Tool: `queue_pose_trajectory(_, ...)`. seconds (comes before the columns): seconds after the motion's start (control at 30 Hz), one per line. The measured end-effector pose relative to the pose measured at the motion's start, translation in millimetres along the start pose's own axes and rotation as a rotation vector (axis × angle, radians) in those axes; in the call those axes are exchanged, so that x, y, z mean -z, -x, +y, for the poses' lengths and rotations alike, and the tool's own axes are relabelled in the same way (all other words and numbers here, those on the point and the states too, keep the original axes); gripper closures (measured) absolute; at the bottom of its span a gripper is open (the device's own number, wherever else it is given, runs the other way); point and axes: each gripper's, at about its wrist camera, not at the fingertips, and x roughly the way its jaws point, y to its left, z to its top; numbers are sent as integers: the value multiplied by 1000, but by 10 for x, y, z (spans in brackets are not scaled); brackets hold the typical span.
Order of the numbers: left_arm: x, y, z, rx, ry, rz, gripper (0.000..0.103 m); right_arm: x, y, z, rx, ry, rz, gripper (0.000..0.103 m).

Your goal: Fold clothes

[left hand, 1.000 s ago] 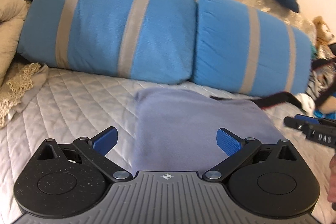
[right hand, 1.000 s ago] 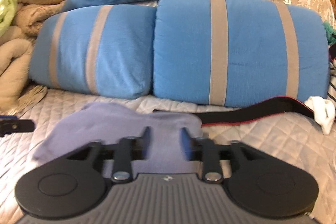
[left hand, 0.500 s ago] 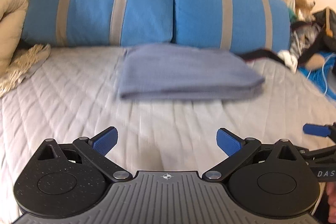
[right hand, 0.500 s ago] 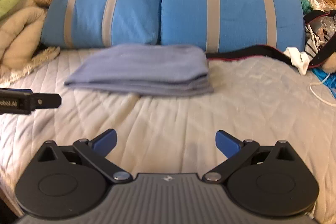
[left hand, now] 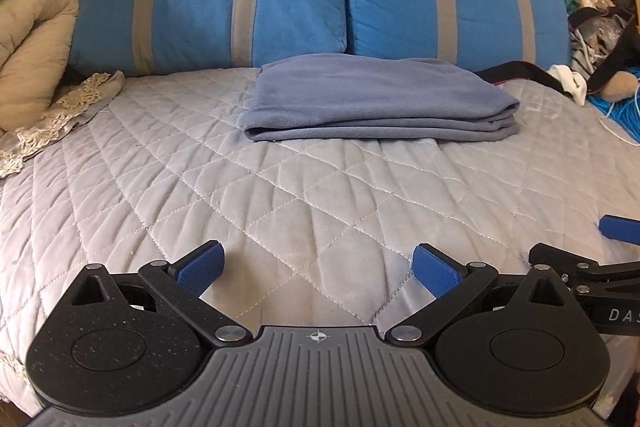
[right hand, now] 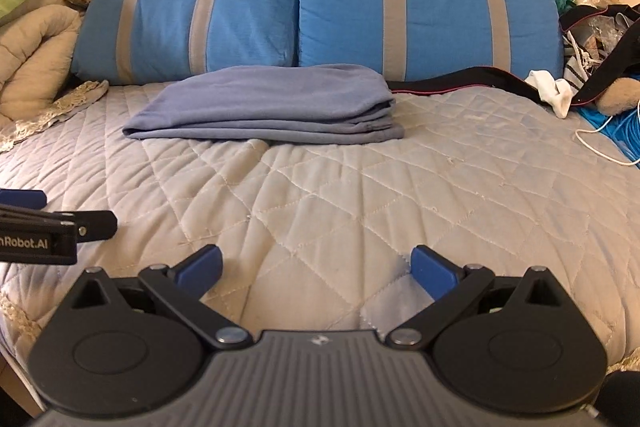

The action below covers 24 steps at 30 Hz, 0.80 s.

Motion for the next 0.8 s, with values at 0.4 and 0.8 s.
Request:
queue_pose_trajectory(0.4, 31, 45, -53, -39, 23, 10, 0, 22, 0, 16, 11, -2, -8, 0)
queue_pose_trajectory(0.8, 21, 40, -48, -45, 41, 23, 0, 32, 4, 7, 10, -1, -14, 0)
